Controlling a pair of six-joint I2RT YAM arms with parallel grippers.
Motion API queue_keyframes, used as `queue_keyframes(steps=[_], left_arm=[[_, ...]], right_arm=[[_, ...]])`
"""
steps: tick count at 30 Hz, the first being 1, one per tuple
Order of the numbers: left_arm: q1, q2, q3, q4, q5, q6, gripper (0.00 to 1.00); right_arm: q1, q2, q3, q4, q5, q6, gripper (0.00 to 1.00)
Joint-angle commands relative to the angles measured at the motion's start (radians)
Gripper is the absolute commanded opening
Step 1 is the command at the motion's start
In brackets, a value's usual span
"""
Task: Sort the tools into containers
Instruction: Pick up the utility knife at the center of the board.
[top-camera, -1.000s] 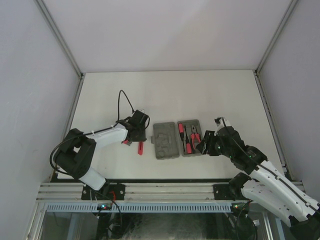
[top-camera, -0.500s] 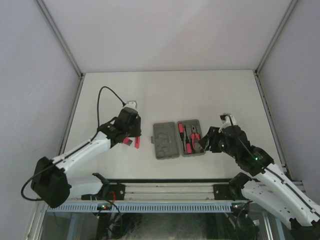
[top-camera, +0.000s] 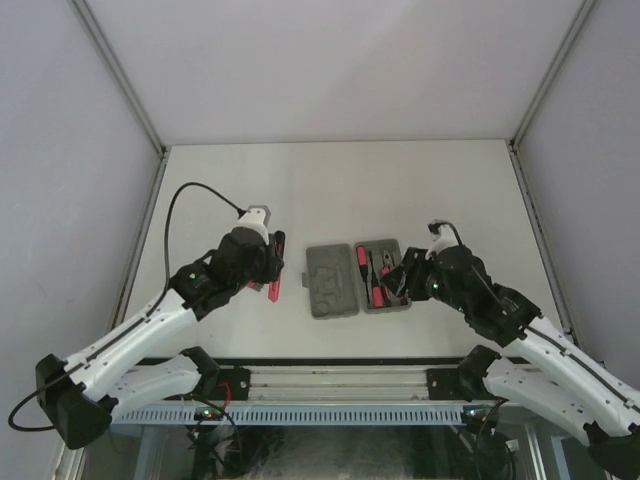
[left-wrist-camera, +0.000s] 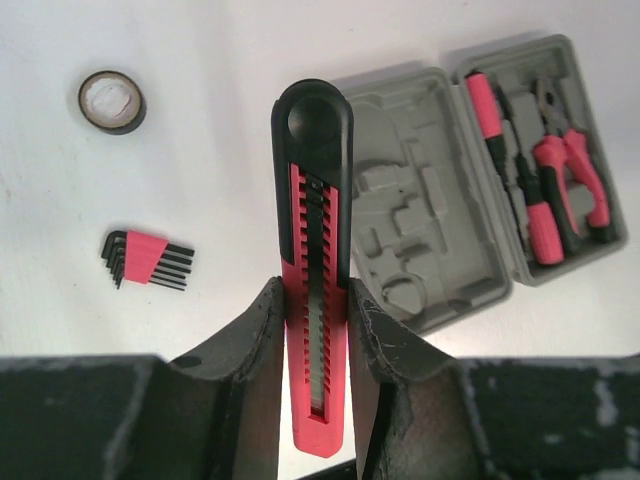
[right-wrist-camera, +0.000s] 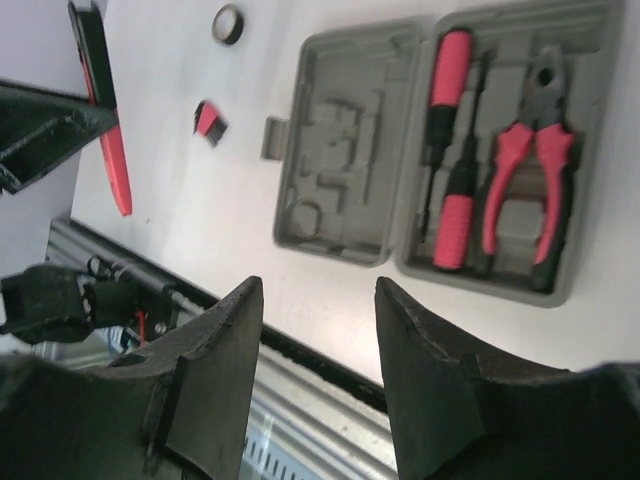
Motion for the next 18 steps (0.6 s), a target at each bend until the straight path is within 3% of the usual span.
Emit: queue_keyframes(steps=[1, 8, 13, 18], left_arm=[[-0.050, -0.076, 0.004, 0.009, 0.020, 0.018, 0.00], [-0.219, -0.101, -0.015, 0.046, 0.018, 0.011, 0.00], [-0.320, -0.081, -0.046, 0.128, 0.015, 0.009, 0.00], [-0.357, -0.038, -0.052, 0.211, 0.074, 0.032, 0.00]], right_arm=[[0.165, 0.002, -0.020, 0.074, 0.149, 0.141, 0.48], [0.364, 0.008, -0.027, 0.151, 0.362, 0.234, 0.57], [0.367, 0.007, -0.027, 0.241, 0.397, 0.206, 0.63], [0.347, -0.001, -0.035, 0.324, 0.367, 0.187, 0.61]])
